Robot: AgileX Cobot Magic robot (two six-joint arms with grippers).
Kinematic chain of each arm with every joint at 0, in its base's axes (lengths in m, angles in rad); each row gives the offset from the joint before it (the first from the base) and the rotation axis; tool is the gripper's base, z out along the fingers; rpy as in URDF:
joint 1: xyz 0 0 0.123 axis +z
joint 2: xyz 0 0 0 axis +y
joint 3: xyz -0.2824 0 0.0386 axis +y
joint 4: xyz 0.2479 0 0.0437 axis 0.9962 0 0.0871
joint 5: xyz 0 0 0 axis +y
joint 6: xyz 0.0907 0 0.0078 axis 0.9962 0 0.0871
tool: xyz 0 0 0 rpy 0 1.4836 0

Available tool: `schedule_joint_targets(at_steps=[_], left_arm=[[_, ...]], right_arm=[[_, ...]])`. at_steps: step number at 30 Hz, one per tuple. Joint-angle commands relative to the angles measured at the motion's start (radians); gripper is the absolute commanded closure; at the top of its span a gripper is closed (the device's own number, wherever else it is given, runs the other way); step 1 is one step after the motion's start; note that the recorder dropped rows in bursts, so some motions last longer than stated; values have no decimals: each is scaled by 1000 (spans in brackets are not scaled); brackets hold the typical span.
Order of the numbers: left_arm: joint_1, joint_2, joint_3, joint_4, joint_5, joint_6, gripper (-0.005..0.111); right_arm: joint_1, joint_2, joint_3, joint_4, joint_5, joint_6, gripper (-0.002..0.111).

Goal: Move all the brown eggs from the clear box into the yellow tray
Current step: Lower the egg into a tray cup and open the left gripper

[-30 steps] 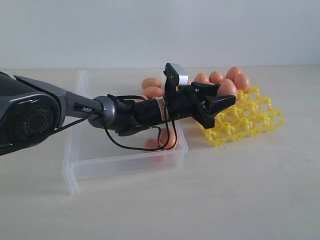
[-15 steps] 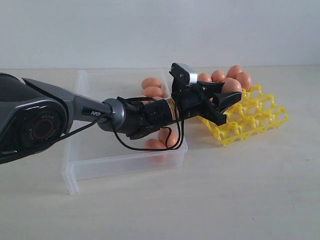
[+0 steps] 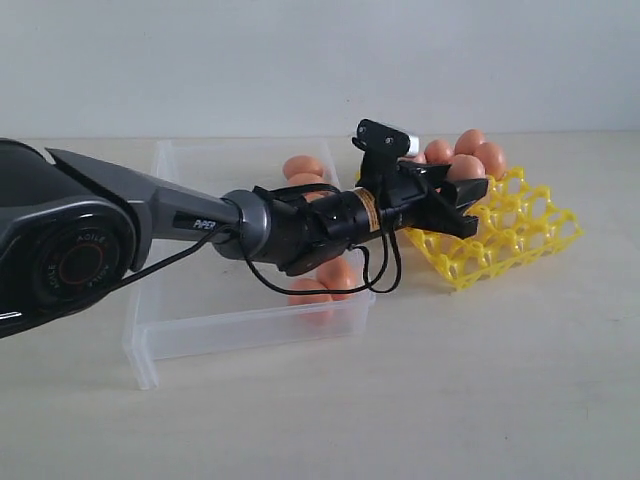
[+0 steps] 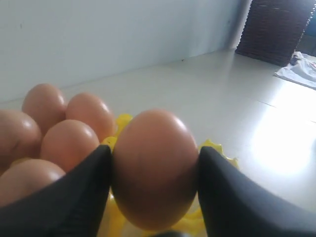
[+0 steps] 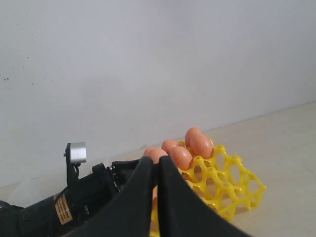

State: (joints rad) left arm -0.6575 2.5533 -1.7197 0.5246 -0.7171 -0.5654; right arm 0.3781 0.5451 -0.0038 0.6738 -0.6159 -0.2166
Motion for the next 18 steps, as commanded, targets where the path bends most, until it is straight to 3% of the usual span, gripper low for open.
schedule_joint_targets(at_steps=[1,9,15,18], left_arm=[[-21,-4,-3,-35,75,-139,103],[-28,-4,-8,-43,94,-61,103],[-33,-27,-8,-55,227,7,103],[-41,-42,-8,-55,203,27,103]], right_arm=[[0,3,4,-2,-3,-2,109],[0,3,4,-2,-3,-2,109],[0,3,4,-2,-3,-2,109],[0,3,4,-2,-3,-2,109]])
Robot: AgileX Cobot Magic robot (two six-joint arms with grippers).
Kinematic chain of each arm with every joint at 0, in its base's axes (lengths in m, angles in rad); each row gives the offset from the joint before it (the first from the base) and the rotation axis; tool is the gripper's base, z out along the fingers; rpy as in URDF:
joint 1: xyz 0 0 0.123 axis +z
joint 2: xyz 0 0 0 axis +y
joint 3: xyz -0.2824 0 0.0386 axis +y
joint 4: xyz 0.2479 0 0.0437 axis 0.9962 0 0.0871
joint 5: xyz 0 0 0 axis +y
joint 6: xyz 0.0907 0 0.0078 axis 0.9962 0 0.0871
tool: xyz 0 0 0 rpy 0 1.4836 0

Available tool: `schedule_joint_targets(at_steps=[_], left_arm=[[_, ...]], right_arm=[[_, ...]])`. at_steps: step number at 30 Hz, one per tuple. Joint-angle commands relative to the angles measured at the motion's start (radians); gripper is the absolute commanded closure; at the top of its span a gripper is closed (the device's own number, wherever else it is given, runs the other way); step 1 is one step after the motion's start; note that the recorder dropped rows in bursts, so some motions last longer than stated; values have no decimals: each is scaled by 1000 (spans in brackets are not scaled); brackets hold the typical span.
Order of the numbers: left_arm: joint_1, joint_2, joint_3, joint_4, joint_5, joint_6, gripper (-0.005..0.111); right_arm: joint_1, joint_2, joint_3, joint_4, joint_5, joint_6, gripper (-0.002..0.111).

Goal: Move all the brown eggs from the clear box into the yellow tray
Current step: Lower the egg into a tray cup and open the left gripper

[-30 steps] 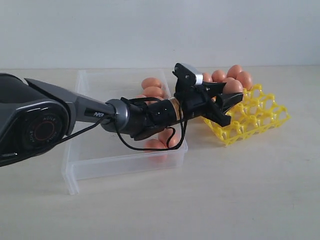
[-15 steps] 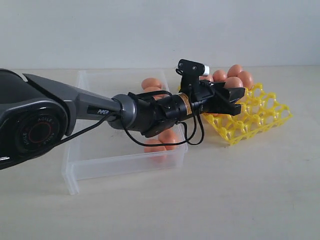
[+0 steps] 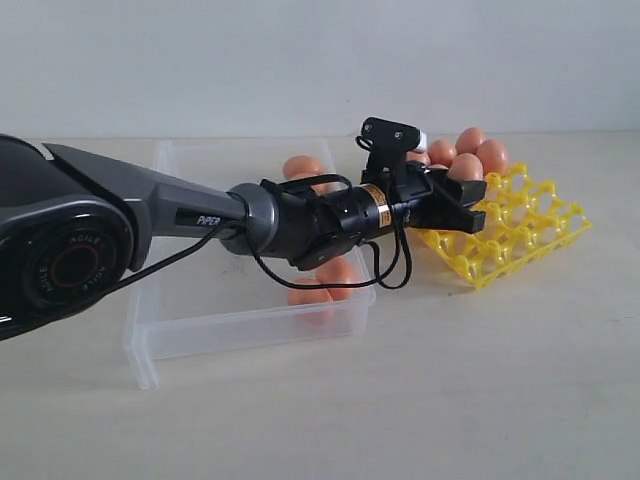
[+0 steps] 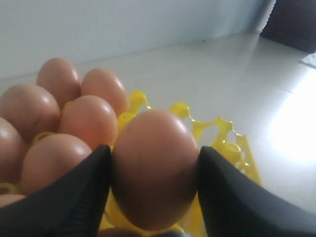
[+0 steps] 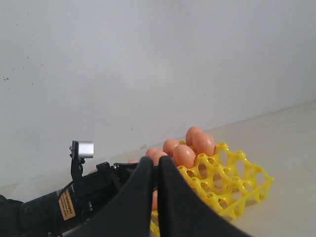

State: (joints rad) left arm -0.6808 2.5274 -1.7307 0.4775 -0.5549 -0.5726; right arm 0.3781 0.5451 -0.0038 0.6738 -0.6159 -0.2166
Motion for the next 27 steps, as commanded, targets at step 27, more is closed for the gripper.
schedule_joint_targets(at_steps=[27], left_arm=[[-29,-22,-38,-44,55,-36,96]], right_arm=[[0,3,4,-4,-1,-2,109]])
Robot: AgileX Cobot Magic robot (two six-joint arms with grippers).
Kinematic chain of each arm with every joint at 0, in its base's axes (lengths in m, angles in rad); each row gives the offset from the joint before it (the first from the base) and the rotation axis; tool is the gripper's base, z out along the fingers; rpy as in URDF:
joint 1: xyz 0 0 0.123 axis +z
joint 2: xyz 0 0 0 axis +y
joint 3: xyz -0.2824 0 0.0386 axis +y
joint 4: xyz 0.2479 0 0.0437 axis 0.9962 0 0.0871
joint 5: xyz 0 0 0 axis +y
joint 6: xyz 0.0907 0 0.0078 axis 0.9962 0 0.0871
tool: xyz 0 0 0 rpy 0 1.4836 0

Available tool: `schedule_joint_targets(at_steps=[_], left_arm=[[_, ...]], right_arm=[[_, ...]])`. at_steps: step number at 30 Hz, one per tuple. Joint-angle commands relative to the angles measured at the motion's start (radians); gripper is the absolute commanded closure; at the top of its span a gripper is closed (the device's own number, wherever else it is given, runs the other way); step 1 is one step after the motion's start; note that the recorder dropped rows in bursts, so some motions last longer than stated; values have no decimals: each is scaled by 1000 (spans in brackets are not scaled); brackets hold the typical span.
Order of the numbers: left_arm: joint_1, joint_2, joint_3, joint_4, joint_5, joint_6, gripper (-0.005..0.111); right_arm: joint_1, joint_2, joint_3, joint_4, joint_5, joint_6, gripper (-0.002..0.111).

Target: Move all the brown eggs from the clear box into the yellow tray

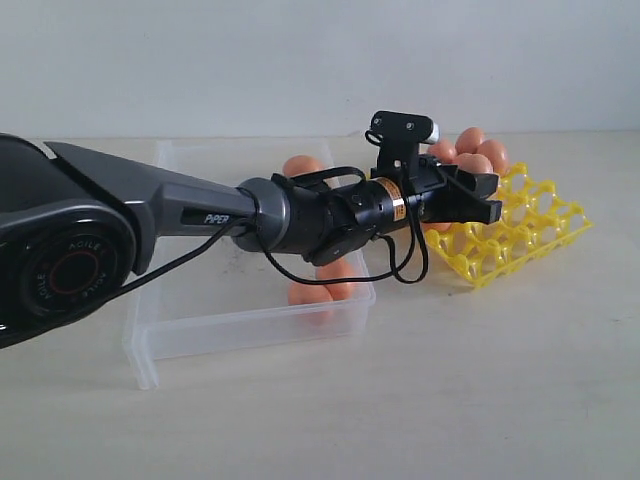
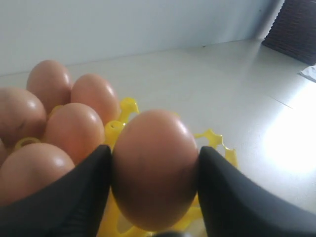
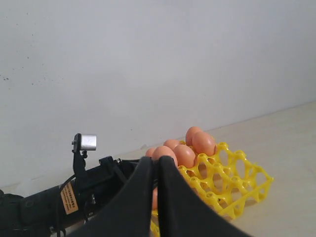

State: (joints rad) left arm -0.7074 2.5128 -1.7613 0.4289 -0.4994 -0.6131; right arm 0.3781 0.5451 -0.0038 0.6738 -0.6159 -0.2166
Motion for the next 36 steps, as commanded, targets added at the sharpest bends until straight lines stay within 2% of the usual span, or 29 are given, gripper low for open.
schedule_joint_targets(at_steps=[1,5,8,17,27,29,31,32,34,36], left_arm=[[-3,-8,-7,5,0,5,91],[-3,-8,-7,0,0,5,69],[-3,-8,-7,-6,0,5,59],[-3,-8,-7,-3,-7,1,42],[-3,-41,-7,-29,-32,4,42],[-3,-63,-7,-20,8,5,47],[-3,-73,-7,25,69,5,62],[-3,-75,-7,86,109,5,77],[-3,-75,-7,170,150,5,100],[-3,-75,-9,203,172,8,103]], right_arm=[[0,3,4,-4,-1,-2,109],[0,3,4,-4,-1,-2,109],[0,3,4,-4,-1,-2,109],[0,3,4,-4,-1,-2,109],[0,3,4,-4,-1,-2,109],[0,3,4,-4,-1,-2,109],[0,3,4,-4,-1,-2,109],[0,3,4,-4,-1,-2,109],[0,3,4,-4,-1,-2,109],[0,3,4,-4,-1,-2,109]])
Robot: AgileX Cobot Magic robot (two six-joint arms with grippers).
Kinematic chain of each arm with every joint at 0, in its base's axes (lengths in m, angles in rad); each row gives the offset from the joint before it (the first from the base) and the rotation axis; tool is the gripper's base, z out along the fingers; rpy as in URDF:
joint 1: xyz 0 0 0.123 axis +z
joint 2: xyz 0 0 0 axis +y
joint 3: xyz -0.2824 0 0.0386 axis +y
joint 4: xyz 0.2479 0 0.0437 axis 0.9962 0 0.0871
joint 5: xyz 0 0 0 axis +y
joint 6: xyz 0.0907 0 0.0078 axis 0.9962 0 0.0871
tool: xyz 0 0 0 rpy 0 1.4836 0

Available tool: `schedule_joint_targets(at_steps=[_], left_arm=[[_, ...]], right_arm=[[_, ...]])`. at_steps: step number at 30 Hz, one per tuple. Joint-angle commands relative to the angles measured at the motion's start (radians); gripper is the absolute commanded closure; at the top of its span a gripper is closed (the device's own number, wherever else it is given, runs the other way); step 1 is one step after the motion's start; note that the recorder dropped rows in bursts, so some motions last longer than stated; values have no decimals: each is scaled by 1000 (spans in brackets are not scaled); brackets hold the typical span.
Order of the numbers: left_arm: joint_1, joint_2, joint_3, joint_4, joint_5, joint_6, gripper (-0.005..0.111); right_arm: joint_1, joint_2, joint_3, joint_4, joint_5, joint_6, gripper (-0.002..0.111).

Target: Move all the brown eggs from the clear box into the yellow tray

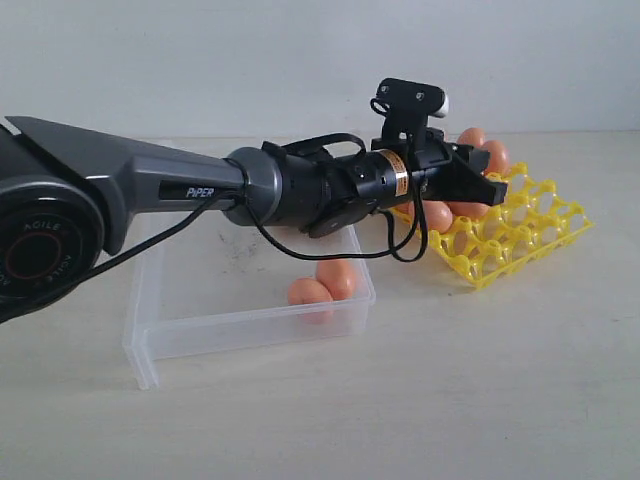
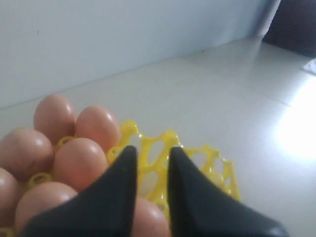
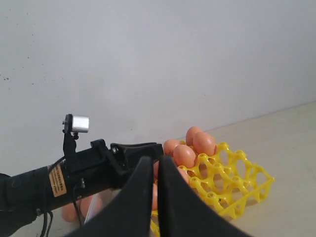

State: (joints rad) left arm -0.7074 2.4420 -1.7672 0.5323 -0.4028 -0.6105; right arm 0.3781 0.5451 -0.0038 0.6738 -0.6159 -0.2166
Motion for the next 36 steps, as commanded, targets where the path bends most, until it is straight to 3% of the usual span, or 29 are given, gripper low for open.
schedule_joint_targets(at_steps=[1,6,17,27,30,34,36], left_arm=[[-3,-4,-7,102,87,4,103],[-23,3,-62,144,234,12,103],[-41,36,-113,209,318,14,103],[-70,46,-152,233,506,91,103],[-76,29,-152,242,458,140,103],[-84,4,-154,242,302,62,103],[-90,6,-154,242,291,16,103]], right_arm=[[0,3,4,-4,-1,-2,109],[0,3,4,-4,-1,-2,109],[0,3,4,-2,-4,-2,109],[0,3,4,-2,-4,-2,109],[0,3,4,-2,-4,-2,109],[0,3,4,-2,-4,-2,109],[0,3,4,-2,-4,-2,109]])
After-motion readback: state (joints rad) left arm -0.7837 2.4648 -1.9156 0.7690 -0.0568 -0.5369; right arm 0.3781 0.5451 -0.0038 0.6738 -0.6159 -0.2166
